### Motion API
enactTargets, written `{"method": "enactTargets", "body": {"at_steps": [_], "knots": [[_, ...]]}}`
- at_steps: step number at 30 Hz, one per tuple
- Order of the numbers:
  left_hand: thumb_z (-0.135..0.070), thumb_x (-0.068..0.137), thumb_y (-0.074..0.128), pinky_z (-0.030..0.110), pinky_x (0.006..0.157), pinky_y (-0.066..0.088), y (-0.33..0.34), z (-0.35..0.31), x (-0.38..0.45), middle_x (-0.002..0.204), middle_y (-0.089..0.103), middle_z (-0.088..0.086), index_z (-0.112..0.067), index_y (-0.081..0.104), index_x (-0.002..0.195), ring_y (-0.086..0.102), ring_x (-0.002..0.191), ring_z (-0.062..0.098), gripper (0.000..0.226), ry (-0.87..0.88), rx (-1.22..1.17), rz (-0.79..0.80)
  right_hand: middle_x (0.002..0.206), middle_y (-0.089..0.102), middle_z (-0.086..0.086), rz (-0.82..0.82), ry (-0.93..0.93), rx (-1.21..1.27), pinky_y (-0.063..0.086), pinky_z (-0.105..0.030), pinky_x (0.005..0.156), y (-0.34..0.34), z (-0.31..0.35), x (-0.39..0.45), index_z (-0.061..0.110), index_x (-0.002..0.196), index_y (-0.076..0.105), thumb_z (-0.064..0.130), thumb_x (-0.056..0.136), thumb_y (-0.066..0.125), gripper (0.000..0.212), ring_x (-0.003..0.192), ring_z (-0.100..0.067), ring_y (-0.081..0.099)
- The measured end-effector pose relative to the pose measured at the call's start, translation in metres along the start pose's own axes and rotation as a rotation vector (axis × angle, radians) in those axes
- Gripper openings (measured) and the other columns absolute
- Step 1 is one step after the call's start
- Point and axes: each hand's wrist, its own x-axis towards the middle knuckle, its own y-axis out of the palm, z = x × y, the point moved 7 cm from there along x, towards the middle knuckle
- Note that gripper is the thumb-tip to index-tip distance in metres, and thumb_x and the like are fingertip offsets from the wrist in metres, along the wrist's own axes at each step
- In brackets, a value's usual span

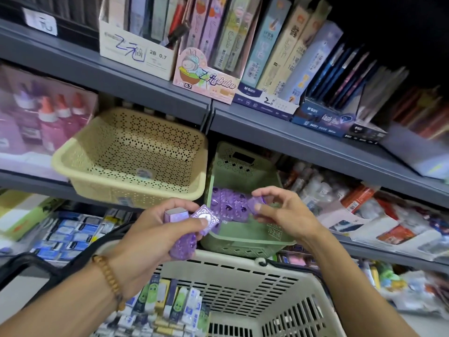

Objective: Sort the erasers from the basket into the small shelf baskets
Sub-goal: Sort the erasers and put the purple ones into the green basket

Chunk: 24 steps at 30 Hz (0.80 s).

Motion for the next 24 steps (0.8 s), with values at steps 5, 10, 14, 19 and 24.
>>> {"method": "enactTargets", "body": {"at_steps": [5,10,14,19,24], "knots": [[-0.025,0.042,0.080,0.037,0.065,0.055,0.001,-0.001,0.002,0.086,0.074,0.013,-0.018,0.072,0.087,0.068,0.073,0.020,0.046,0.003,-0.024,0.000,0.120,0.062,-0.005,-0.010,-0.155,-1.119,0.048,-0.036,0.095,0.000,0.010,0.008,0.018,0.125,0.059,0.011,0.085,0.069,0.042,0.109,-0.025,0.060],[-0.026,0.040,0.082,0.045,0.072,0.057,-0.003,-0.004,0.003,0.086,0.074,0.014,-0.021,0.073,0.081,0.069,0.074,0.020,0.042,0.014,-0.033,0.006,0.103,0.057,-0.005,0.055,-0.104,-1.188,0.046,-0.031,0.085,0.011,0.000,0.020,0.016,0.100,0.064,0.006,0.082,0.065,0.020,0.099,-0.027,0.061],[-0.030,0.038,0.084,0.050,0.076,0.058,-0.007,-0.004,0.006,0.089,0.075,0.012,-0.025,0.074,0.081,0.071,0.081,0.023,0.044,0.016,-0.018,0.016,0.114,0.057,-0.006,0.054,-0.085,-1.223,0.044,-0.030,0.088,0.020,-0.010,0.032,0.019,0.113,0.061,0.009,0.084,0.064,0.031,0.108,-0.028,0.059],[-0.029,0.038,0.084,0.043,0.069,0.059,-0.011,-0.004,0.007,0.088,0.074,0.015,-0.022,0.073,0.082,0.069,0.079,0.023,0.045,0.019,-0.030,0.007,0.111,0.056,-0.007,-0.068,-0.122,-1.278,0.050,-0.036,0.083,0.020,0.001,0.025,0.016,0.116,0.058,0.013,0.086,0.062,0.031,0.102,-0.032,0.063],[-0.019,0.047,0.082,0.046,0.067,0.059,-0.012,-0.004,0.006,0.094,0.071,0.021,-0.014,0.071,0.091,0.064,0.078,0.026,0.045,0.014,-0.039,-0.044,0.068,0.063,0.013,0.123,-0.131,-0.748,0.047,-0.022,0.070,0.061,0.017,0.002,0.028,0.077,0.065,0.038,0.078,0.079,0.017,0.065,0.001,0.057]]}}
